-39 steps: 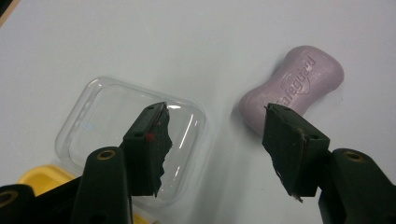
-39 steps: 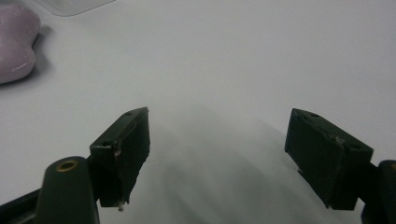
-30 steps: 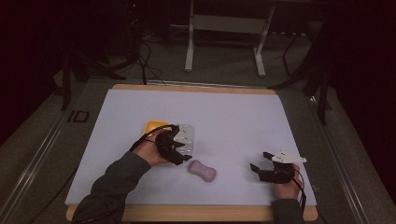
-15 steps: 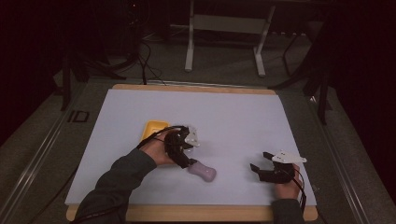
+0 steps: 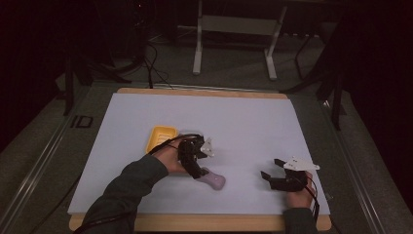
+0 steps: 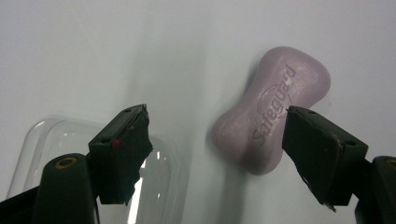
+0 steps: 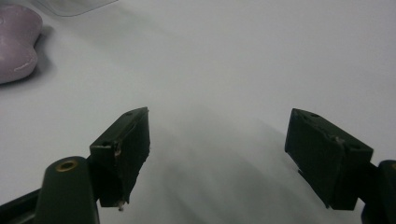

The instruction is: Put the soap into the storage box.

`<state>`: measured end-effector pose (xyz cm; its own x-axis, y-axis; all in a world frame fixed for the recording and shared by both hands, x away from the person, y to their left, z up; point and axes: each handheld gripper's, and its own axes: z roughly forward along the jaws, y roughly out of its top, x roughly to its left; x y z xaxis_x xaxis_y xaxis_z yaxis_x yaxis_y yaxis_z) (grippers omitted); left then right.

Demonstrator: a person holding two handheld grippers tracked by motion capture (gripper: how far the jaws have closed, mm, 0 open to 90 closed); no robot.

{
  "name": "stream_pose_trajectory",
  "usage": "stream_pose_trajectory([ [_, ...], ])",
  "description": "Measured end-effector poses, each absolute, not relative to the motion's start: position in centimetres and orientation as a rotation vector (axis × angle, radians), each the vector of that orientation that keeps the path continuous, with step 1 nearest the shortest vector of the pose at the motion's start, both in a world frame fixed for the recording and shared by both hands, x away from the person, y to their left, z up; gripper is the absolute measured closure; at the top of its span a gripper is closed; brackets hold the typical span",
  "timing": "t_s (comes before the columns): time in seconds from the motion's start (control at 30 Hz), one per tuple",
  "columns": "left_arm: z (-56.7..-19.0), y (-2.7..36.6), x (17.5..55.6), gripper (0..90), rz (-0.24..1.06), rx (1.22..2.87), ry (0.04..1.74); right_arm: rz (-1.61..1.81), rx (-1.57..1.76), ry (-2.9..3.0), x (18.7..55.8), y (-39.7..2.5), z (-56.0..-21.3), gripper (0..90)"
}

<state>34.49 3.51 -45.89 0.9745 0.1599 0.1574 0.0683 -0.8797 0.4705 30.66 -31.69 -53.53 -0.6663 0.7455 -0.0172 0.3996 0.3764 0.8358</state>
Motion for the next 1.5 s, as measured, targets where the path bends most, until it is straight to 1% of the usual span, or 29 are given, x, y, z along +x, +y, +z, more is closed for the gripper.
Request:
stream_pose_trajectory([
  [0.43,-46.7,1.9,34.4,23.8,0.217,2.670,0.088,1.204,0.989,2.251,30.7,-31.7,-53.5,21.8],
  [0.8,-47.7,0.5,34.1,18.3,0.176,2.704,0.038,1.203,0.984,2.254,30.7,-31.7,-53.5,21.7],
  [1.1,-48.6,-0.5,33.9,18.6,0.133,2.727,-0.014,1.205,0.983,2.255,30.7,-31.7,-53.5,21.8],
  [1.33,-49.3,-0.5,33.8,18.0,0.106,2.769,-0.033,1.204,0.984,2.256,30.6,-31.7,-53.5,21.7],
  [1.5,-50.0,-0.4,34.0,22.0,0.078,2.798,-0.049,1.206,0.986,2.255,30.7,-31.7,-53.5,21.4],
])
